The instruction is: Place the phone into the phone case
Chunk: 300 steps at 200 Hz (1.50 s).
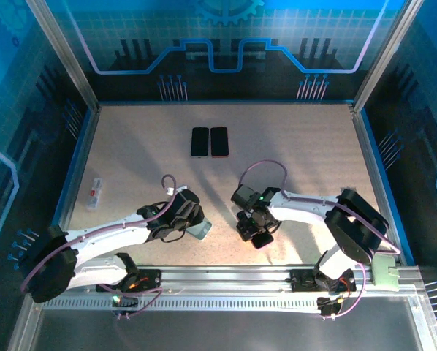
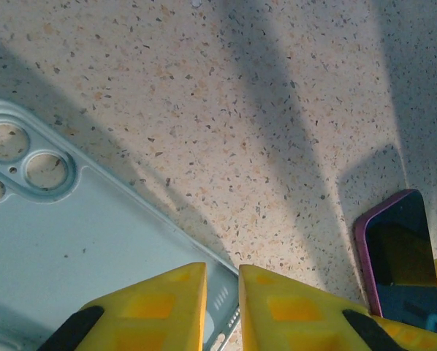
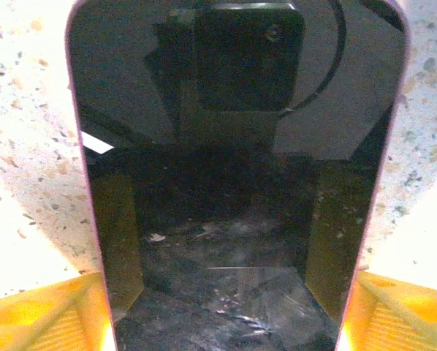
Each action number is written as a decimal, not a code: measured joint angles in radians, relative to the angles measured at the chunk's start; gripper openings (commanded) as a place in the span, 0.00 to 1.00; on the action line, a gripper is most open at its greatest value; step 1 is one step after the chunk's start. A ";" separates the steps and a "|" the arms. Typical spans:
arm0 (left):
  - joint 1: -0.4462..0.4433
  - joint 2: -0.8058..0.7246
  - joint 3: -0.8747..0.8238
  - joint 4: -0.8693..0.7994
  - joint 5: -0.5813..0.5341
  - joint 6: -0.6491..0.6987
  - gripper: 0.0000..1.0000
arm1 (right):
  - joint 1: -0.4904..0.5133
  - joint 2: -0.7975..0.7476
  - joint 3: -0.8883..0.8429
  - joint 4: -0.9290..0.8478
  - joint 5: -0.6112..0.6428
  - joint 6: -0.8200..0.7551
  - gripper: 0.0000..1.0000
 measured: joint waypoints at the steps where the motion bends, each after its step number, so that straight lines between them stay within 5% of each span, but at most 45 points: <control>1: 0.000 0.000 0.000 0.000 0.000 0.000 0.19 | 0.001 0.001 0.001 0.000 0.002 0.001 0.73; 29: 0.000 0.005 0.000 0.000 -0.003 0.000 0.20 | 0.007 0.017 0.012 -0.013 0.010 0.003 0.60; 84: 0.000 0.034 0.000 0.002 -0.003 0.000 0.20 | 0.007 0.021 0.017 -0.019 0.010 0.001 0.50; 174: 0.000 0.148 0.043 0.093 0.020 0.005 0.26 | -0.010 -0.010 0.018 -0.017 -0.014 -0.053 0.48; 300: 0.000 0.257 0.056 0.369 0.160 0.004 0.48 | -0.082 -0.098 0.018 0.040 -0.169 -0.101 0.45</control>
